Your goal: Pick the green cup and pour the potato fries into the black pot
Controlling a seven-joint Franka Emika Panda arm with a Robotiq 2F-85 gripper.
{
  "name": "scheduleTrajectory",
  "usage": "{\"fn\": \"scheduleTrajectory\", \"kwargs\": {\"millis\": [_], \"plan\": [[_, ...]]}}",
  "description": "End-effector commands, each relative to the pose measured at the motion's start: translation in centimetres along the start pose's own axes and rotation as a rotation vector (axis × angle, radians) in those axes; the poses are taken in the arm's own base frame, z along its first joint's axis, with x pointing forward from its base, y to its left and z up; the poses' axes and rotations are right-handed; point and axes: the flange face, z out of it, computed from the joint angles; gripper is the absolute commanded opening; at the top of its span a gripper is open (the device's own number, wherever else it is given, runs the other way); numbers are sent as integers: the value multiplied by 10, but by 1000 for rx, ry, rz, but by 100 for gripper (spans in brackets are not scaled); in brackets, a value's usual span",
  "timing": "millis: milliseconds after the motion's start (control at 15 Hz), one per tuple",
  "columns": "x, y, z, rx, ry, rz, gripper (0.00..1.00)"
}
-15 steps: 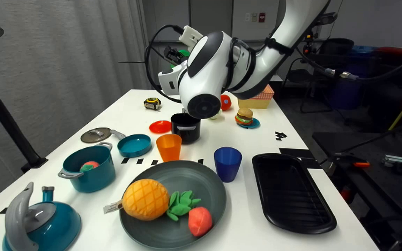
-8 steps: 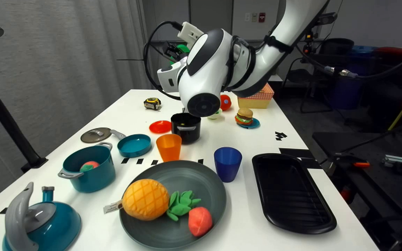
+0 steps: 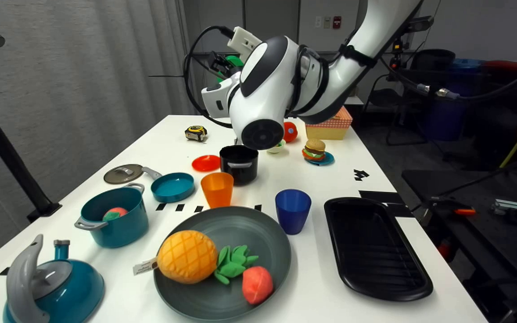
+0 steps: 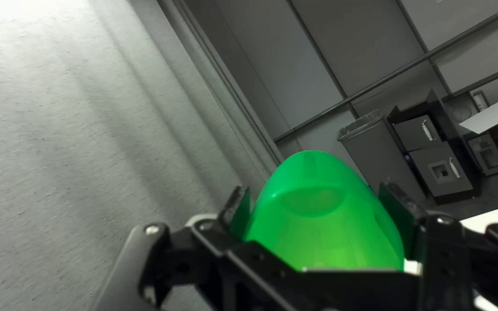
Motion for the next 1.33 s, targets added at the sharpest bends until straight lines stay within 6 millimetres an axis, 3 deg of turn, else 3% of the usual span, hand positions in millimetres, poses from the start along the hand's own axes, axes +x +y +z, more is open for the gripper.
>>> {"fn": "scheduleTrajectory", "kwargs": {"millis": [0, 600, 933, 1267], "plan": [[-12, 11, 2, 47, 0, 19, 52], [-44, 49, 5, 445, 74, 277, 52], [-53, 52, -11, 688, 107, 383, 52], [-43, 45, -27, 933, 132, 475, 52]]}}
